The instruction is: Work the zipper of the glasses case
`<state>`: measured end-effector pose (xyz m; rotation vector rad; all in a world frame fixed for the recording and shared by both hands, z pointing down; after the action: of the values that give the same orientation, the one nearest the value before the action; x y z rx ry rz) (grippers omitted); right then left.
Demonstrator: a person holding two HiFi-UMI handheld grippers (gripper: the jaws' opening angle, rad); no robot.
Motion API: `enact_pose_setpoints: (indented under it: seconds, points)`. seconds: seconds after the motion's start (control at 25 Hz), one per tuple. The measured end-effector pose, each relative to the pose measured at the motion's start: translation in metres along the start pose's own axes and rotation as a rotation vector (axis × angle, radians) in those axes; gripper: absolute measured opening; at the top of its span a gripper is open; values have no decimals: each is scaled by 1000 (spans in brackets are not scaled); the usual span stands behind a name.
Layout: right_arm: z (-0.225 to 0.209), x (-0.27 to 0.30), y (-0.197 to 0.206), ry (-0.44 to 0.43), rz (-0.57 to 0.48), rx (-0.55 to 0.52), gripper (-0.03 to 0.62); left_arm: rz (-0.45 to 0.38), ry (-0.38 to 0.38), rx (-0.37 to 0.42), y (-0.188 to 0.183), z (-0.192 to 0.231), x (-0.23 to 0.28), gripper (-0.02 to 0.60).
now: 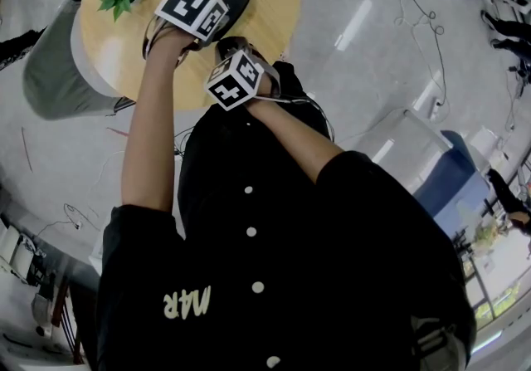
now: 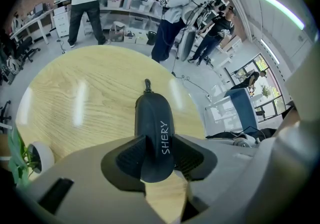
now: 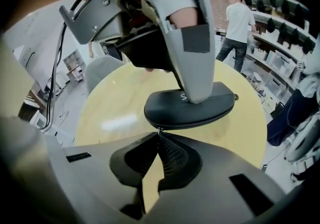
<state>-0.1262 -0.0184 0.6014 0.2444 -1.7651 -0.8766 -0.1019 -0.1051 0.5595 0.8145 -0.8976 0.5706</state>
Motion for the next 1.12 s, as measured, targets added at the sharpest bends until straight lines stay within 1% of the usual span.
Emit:
enact_pose_setpoints:
  seconds: [0.32,0.56,0.84,1.04,1.12]
  points:
    - [10,5,-2,67,-31,173,8,2,5,0,1,2,1,161]
    - [14,10,-1,114,-35,316,8,1,11,0,1,3,2,161]
    - [22,18,-5,104,-66,416,8,-5,18,0,1,3,1,161]
    - [23,19,-14,110,-102,434,8,1,28,1,0,3,1,161]
    - [25,21,-13,109,-102,450,8,2,28,3,0,3,1,161]
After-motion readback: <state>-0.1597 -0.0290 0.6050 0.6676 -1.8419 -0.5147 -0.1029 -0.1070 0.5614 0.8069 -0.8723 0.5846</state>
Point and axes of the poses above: the fingertips, and each gripper's own axes: x forward along the fingers, z to its left, y out of its underside, the point moved 3 cm from there along -x, backward along the fingers, and after that the axes turned 13 degrees about -z, right-handed, at the moved point
